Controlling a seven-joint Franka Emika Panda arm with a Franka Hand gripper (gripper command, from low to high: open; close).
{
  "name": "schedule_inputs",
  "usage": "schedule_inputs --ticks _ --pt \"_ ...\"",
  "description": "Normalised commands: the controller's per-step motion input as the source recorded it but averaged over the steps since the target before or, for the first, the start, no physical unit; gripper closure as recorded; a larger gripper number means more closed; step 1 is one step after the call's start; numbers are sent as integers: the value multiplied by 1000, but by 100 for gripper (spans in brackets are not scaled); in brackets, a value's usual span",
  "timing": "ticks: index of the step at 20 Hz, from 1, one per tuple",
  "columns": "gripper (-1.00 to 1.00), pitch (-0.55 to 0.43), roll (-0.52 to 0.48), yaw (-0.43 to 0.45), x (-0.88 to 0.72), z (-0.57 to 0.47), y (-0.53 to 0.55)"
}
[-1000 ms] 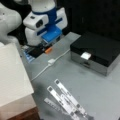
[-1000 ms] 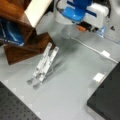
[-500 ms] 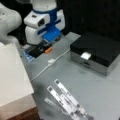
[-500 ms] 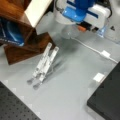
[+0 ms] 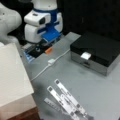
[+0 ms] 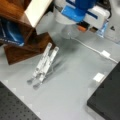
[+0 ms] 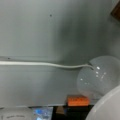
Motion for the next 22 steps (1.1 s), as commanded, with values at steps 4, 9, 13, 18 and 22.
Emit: schedule_inputs --ticks 4,9,13,18,22 --pt "-100 326 -502 87 338 176 -90" --pt "-100 349 -487 -27 447 175 27" --pt "-100 357 -487 -128 526 209 144" --pt "-100 392 -558 -148 590 267 178" --pt "-100 514 -587 -83 598 390 95"
